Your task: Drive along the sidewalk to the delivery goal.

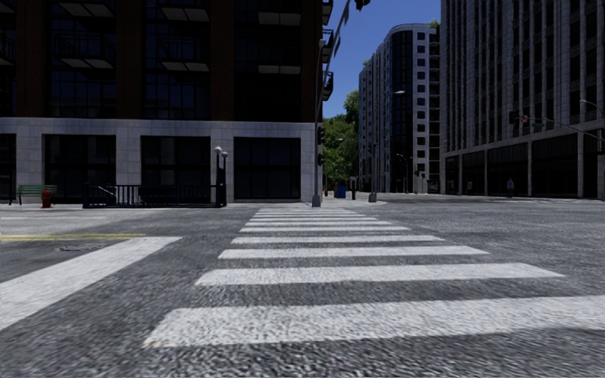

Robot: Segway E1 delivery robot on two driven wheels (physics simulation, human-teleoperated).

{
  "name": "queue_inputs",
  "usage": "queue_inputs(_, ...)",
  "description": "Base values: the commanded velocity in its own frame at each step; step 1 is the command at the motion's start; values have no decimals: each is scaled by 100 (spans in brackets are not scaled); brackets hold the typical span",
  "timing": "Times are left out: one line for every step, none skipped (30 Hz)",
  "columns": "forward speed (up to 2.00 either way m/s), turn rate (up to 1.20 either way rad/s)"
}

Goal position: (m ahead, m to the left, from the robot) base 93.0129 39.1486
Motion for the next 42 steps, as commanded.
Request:
queue_inputs(200,0)
queue_inputs(200,0)
queue_inputs(200,0)
queue_inputs(200,0)
queue_inputs(200,0)
queue_inputs(200,0)
queue_inputs(200,0)
queue_inputs(200,0)
queue_inputs(200,0)
queue_inputs(200,0)
queue_inputs(200,0)
queue_inputs(200,0)
queue_inputs(200,1)
queue_inputs(200,7)
queue_inputs(200,10)
queue_inputs(200,10)
queue_inputs(200,11)
queue_inputs(200,11)
queue_inputs(200,11)
queue_inputs(200,11)
queue_inputs(200,0)
queue_inputs(200,0)
queue_inputs(200,0)
queue_inputs(200,0)
queue_inputs(200,0)
queue_inputs(200,0)
queue_inputs(200,0)
queue_inputs(200,0)
queue_inputs(200,0)
queue_inputs(200,0)
queue_inputs(200,0)
queue_inputs(200,0)
queue_inputs(200,0)
queue_inputs(200,0)
queue_inputs(200,0)
queue_inputs(200,0)
queue_inputs(200,6)
queue_inputs(200,9)
queue_inputs(200,9)
queue_inputs(200,11)
queue_inputs(200,12)
queue_inputs(200,13)
